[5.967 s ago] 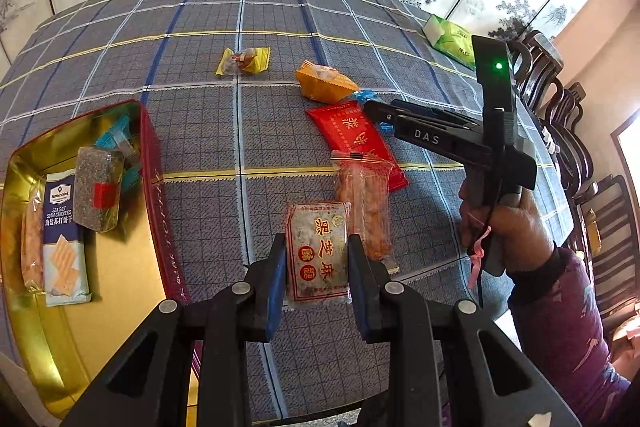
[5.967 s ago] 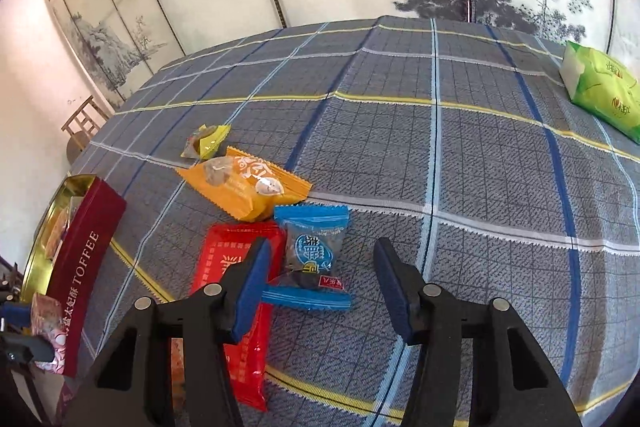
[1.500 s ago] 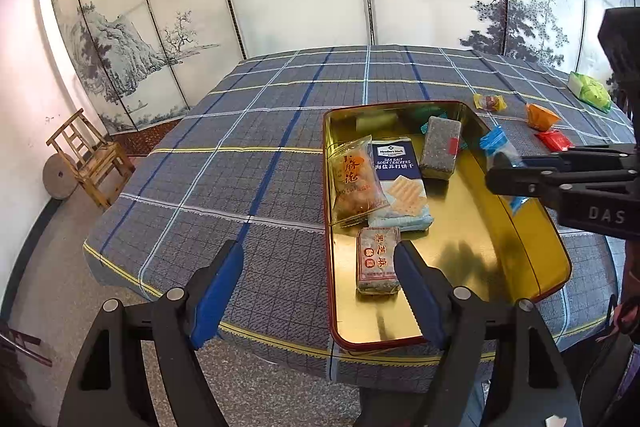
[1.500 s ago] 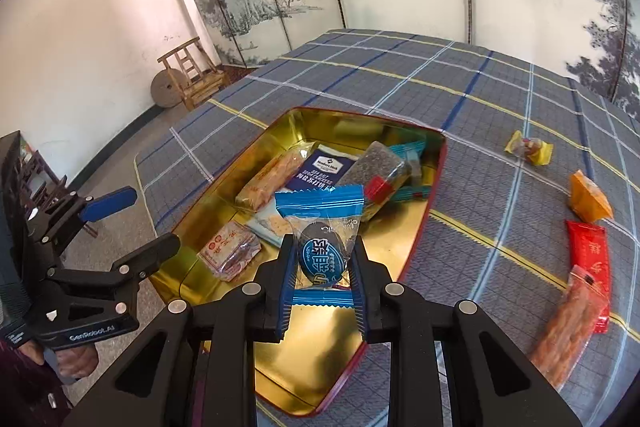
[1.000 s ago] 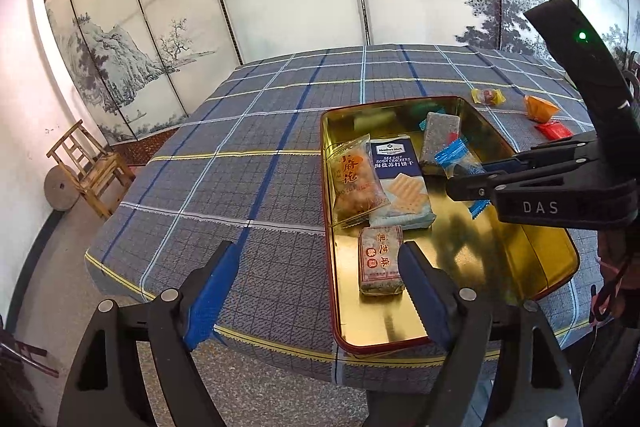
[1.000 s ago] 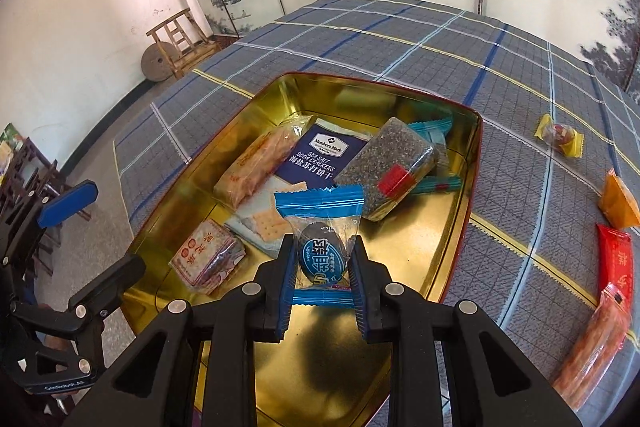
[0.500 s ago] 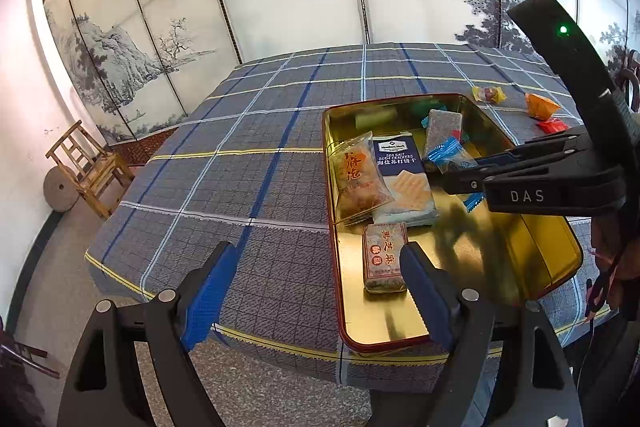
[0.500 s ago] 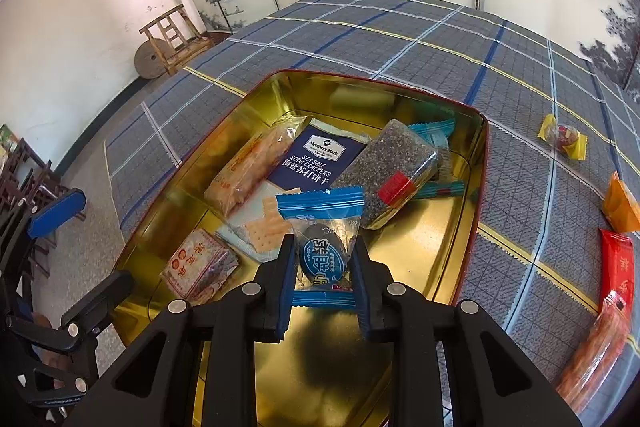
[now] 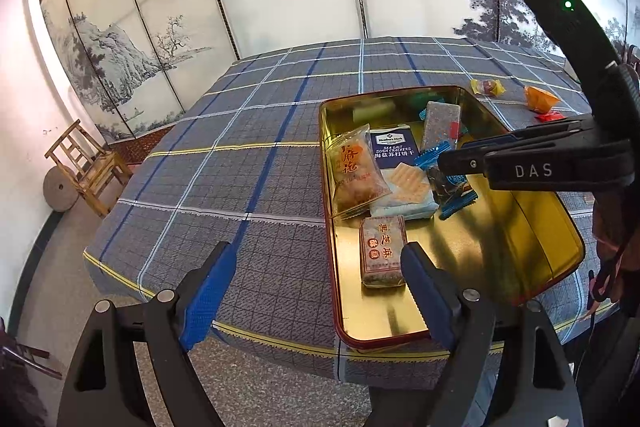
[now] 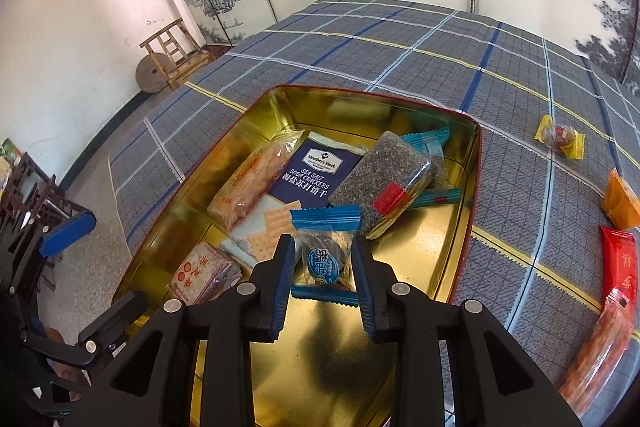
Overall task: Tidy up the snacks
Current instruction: 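Open the right tool to drop the blue candy into the tin, then grasp the yellow candy packet with the left tool while right reaches toward the stick pack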
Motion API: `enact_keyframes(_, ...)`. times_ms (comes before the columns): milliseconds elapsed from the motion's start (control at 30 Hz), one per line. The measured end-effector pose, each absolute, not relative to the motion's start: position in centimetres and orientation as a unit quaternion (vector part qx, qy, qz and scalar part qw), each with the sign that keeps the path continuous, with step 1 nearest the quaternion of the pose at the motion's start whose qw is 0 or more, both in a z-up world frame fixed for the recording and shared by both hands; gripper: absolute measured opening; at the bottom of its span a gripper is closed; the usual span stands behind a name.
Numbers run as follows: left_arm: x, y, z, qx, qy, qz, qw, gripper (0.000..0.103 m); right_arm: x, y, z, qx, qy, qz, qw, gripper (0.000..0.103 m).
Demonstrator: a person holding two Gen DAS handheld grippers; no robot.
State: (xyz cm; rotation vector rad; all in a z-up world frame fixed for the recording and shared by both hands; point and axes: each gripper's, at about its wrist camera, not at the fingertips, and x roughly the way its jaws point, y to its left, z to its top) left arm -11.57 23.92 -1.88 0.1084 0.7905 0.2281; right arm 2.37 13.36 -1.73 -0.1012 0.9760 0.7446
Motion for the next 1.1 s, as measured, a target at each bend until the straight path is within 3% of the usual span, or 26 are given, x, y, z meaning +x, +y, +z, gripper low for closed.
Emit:
enact_keyframes(533,-11.9,23.8,-2.0,0.06,0.384,0.113,0.914,0.082,0.2,6.1,0.9,0.016,0.37,0.337,0.866,0.047)
enact_keyframes(667,-11.9,23.7,-1.8,0.061,0.383,0.115,0.914,0.082,-0.3,1.6,0.7,0.015,0.356,0.295,0.887,0.057)
enact_keyframes(1100,-11.3,21.3,-0.2,0.093,0.376,0.105,0.916,0.083,1.7,-14.4,-3.9,0.045,0.392,0.092,0.914,0.069)
